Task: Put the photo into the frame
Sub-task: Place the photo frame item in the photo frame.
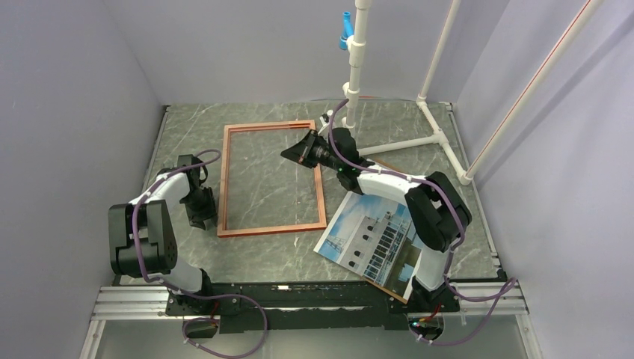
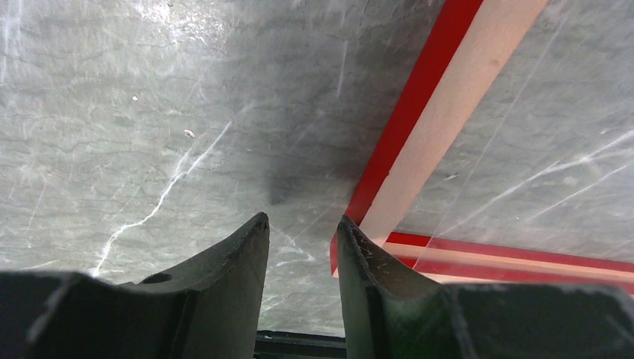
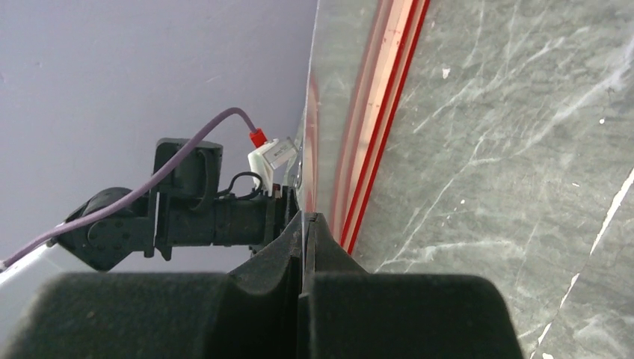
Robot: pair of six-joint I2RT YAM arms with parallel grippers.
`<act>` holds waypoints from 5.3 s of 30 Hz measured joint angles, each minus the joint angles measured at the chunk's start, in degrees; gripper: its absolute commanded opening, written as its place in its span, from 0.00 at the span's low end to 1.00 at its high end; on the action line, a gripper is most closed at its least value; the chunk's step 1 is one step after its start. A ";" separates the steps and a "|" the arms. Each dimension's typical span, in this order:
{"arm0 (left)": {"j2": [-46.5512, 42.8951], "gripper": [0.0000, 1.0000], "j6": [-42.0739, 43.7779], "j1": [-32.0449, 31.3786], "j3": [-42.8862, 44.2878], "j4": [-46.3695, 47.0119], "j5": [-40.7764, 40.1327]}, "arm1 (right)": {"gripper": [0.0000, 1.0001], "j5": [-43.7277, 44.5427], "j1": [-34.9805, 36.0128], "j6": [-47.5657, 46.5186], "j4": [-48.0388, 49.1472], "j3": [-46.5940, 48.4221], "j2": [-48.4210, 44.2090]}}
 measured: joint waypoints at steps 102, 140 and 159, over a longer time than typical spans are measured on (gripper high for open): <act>2.51 0.42 0.22 -2.34 0.44 -0.31 -1.11 | 0.00 -3.82 -1.90 6.14 15.52 -6.29 1.90; 3.41 0.39 0.22 -2.67 0.66 -0.46 -1.11 | 0.00 -11.58 -2.95 8.09 26.38 -7.13 5.49; 3.52 0.38 0.22 -2.69 0.66 -0.46 -1.07 | 0.00 -11.87 -3.34 6.05 26.36 -8.41 3.04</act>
